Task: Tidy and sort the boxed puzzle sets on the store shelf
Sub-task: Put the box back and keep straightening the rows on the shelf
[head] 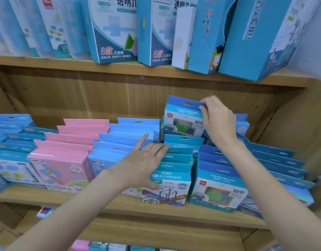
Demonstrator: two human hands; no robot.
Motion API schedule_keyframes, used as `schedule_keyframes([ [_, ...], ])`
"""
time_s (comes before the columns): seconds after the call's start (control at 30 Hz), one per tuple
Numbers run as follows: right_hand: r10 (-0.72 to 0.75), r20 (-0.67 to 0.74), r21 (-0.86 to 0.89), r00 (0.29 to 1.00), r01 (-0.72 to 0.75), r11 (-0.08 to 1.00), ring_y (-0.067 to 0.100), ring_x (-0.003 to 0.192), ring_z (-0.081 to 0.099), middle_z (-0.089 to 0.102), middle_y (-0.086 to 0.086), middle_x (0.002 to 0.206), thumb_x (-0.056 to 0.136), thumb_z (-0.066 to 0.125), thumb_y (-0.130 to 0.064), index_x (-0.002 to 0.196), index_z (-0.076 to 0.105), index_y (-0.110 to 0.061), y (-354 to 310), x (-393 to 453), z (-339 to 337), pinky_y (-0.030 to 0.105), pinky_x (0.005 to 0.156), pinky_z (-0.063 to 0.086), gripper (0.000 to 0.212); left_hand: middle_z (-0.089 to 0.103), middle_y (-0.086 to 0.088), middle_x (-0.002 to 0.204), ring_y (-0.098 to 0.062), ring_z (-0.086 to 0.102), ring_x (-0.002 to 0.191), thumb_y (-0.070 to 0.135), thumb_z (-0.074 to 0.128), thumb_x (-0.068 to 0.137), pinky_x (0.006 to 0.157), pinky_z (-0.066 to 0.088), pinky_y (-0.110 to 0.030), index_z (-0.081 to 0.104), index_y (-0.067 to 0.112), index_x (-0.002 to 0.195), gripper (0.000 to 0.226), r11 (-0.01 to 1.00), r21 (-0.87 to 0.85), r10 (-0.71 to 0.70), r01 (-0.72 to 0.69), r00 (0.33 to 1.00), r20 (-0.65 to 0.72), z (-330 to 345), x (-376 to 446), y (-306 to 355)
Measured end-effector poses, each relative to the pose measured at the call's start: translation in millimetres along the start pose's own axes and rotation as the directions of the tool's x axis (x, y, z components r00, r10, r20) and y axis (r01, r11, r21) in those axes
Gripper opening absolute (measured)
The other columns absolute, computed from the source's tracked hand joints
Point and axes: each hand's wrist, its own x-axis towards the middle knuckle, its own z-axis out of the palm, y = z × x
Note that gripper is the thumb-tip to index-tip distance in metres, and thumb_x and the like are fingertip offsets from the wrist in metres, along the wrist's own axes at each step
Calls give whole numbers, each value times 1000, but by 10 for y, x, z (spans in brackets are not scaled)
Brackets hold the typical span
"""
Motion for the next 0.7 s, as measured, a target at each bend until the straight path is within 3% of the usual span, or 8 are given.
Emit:
schedule_keyframes([
  [0.17, -20, -206, 65, 978, 34, 997, 32, 77, 59, 59, 11, 97, 94, 46, -17, 98, 57, -6, 34, -30, -331, 44, 58, 50, 16, 9, -4, 153, -15, 7, 140, 67, 54, 73, 104, -26, -46, -7, 9, 145, 111, 1000, 16, 1, -2, 999, 35, -49, 22, -1],
  [0.37, 43, -366, 168, 929, 21, 986, 6, 77, 44, 56, 15, 88, 91, 47, -7, 95, 56, 2, 290, -290, -1069, 19, 67, 32, 13, -11, -10, 154, -17, -10, 141, 66, 50, 77, 103, -27, -47, -14, 6, 143, 110, 998, 63, 26, -28, 999, 22, -62, 18, 64],
  [0.47, 64, -289, 213, 955, -1, 977, 0, 70, 41, 50, 4, 86, 90, 48, -6, 94, 55, 0, 380, -527, -1343, 14, 63, 33, 11, -13, -10, 154, -19, -13, 141, 69, 46, 78, 101, -30, -45, -14, 9, 144, 107, 997, 72, 36, -33, 999, -38, -26, 30, 104],
  [0.6, 141, -91, 332, 986, -104, 938, -3, 62, 47, 53, -4, 76, 87, 49, -18, 91, 53, -20, 405, -880, -1435, 11, 55, 35, 6, -7, -9, 155, -18, -7, 142, 69, 46, 77, 96, -35, -40, -9, 13, 145, 104, 997, 60, 56, -52, 996, -70, 5, 69, 99],
  [0.7, 83, 76, 302, 994, -102, 948, -6, 68, 49, 55, -8, 78, 88, 48, -23, 87, 51, -22, 376, -1225, -1279, 8, 58, 35, 4, -3, -8, 155, -17, -3, 142, 67, 48, 77, 98, -32, -37, -4, 14, 146, 101, 997, 26, 75, -73, 993, -91, 13, 67, 98],
])
